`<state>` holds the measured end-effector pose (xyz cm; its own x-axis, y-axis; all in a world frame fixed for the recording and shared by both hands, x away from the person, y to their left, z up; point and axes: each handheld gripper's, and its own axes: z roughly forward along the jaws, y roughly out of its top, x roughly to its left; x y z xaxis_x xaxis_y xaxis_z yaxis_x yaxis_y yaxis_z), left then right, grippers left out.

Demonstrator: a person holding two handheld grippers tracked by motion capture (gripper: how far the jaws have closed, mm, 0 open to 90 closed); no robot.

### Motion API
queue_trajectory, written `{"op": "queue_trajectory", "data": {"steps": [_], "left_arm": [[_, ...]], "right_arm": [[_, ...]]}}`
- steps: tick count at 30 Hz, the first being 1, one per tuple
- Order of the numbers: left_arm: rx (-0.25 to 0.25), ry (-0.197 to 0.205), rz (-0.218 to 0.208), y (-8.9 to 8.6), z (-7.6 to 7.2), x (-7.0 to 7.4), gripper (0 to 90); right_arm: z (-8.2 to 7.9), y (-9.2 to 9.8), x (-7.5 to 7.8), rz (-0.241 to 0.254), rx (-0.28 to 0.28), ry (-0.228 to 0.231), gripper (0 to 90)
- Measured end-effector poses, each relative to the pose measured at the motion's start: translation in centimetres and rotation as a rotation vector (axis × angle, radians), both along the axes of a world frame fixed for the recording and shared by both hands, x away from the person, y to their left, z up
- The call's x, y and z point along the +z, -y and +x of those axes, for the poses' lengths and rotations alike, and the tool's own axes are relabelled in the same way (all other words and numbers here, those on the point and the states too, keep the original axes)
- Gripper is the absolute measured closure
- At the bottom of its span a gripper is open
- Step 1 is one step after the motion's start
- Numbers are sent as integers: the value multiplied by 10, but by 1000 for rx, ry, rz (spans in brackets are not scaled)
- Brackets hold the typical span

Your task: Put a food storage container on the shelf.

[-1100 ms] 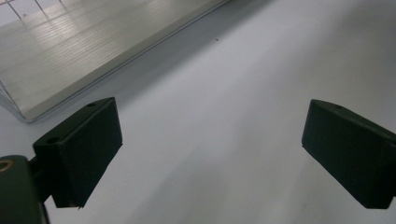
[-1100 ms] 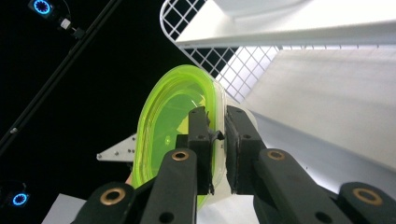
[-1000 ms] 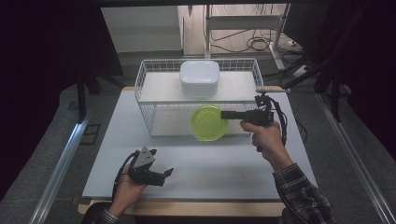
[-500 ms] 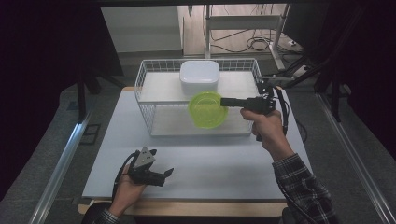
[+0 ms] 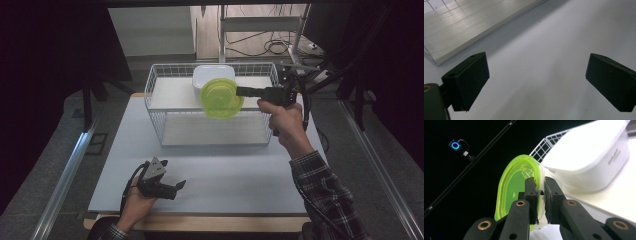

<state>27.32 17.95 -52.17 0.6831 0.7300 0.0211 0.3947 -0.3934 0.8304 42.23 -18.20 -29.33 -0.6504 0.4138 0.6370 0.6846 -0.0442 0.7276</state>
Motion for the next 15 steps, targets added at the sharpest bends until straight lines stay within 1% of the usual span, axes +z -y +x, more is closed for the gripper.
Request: {"op": "queue_trajectory", "data": {"steps": [5, 7, 15], "left_arm": [[-1, -2, 0, 0, 0, 0, 48], [-2, -4, -1, 0, 0, 0, 48], [-3, -6, 0, 0, 0, -1, 48]], "right_arm": [[6, -3, 13, 0, -36, 16, 818], [9, -5, 17, 2, -52, 27, 818], [25, -16, 29, 8, -114, 43, 818]]}}
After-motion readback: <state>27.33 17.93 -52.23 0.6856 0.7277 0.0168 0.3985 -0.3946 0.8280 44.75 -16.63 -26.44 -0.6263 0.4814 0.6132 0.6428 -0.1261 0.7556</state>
